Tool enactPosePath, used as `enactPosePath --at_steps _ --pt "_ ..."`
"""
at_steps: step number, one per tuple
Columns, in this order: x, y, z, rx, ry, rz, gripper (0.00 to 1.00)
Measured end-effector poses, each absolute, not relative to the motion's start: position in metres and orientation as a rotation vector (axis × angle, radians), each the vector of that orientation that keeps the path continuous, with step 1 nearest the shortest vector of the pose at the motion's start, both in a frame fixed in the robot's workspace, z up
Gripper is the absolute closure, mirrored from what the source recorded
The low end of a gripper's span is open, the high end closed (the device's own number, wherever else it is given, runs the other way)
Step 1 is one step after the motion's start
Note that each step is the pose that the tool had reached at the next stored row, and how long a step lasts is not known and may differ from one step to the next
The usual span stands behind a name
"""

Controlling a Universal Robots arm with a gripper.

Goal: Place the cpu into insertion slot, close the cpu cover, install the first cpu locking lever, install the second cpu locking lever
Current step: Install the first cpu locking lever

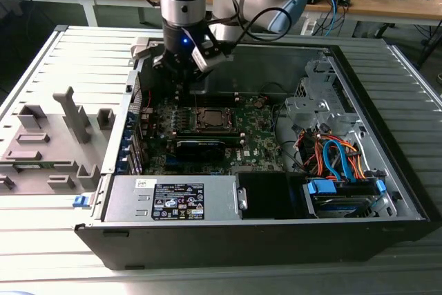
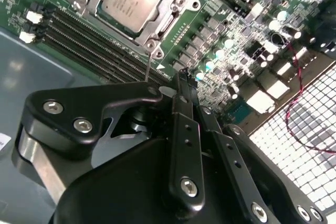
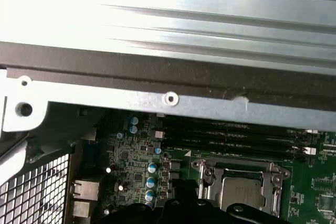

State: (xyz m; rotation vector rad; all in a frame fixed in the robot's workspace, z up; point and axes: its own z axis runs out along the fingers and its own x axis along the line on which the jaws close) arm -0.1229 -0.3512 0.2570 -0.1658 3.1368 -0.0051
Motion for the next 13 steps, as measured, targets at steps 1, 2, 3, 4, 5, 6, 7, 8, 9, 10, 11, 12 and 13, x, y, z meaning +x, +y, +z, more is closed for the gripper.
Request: enactPosePath --at_steps 1,2,3,4,5,6,7,8,9,10,11,12,13 --pt "-0.122 -0.349 0.257 -0.166 3.137 -0.005 0.89" --pt "-0.121 -0.347 0.257 -0.166 3.137 -0.005 0.89" --pt "-0.12 -0.346 0.257 -0.166 3.137 -0.005 0.89" --pt "-0.12 -0.345 0.257 -0.166 3.137 -0.005 0.89" --pt "-0.119 -0.344 0.257 -0.166 3.137 -0.005 0.89" --pt "-0.118 -0.344 0.257 -0.166 3.137 -0.005 0.89" --pt "-0.117 -0.344 0.257 -0.166 3.137 -0.005 0.89" --pt "-0.116 -0.343 0.257 -0.166 3.138 -0.005 0.89" --pt "-0.115 -0.343 0.257 -0.166 3.138 -0.005 0.89" --pt "-0.113 -0.343 0.257 -0.166 3.139 -0.005 0.89" --pt "-0.112 -0.343 0.257 -0.166 3.139 -0.005 0.89" --pt "-0.111 -0.343 0.257 -0.166 3.139 -0.005 0.89" --pt "-0.109 -0.343 0.257 -0.166 3.139 -0.005 0.89"
